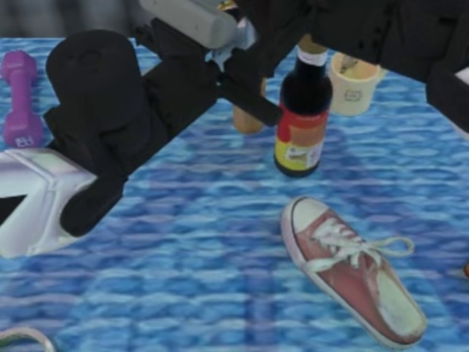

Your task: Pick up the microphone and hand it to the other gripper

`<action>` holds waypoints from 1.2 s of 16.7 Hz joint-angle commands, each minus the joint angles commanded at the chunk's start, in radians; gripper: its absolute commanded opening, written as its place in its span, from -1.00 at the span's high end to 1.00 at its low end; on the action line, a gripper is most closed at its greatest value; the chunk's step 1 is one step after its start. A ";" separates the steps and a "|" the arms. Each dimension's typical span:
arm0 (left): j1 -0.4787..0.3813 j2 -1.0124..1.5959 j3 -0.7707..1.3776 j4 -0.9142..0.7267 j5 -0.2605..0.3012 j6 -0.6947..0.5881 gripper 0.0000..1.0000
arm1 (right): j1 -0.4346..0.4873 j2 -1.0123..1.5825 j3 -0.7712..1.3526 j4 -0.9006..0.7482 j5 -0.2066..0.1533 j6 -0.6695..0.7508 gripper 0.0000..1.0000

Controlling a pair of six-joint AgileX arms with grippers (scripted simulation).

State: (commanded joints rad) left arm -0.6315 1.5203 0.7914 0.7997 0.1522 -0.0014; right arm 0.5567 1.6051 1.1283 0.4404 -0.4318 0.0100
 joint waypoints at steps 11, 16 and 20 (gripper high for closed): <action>0.006 0.007 -0.014 0.000 -0.004 0.004 -1.00 | -0.005 -0.009 0.009 -0.001 0.005 -0.001 1.00; 0.045 -0.158 -0.147 -0.027 0.014 0.002 -1.00 | -0.071 -0.061 -0.041 -0.001 -0.067 0.005 1.00; 0.069 -0.274 -0.250 -0.045 0.034 0.001 -1.00 | -0.120 -0.099 -0.079 -0.001 -0.123 -0.004 1.00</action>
State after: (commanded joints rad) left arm -0.5629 1.2458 0.5412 0.7548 0.1861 -0.0001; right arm 0.4365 1.5056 1.0492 0.4392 -0.5548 0.0058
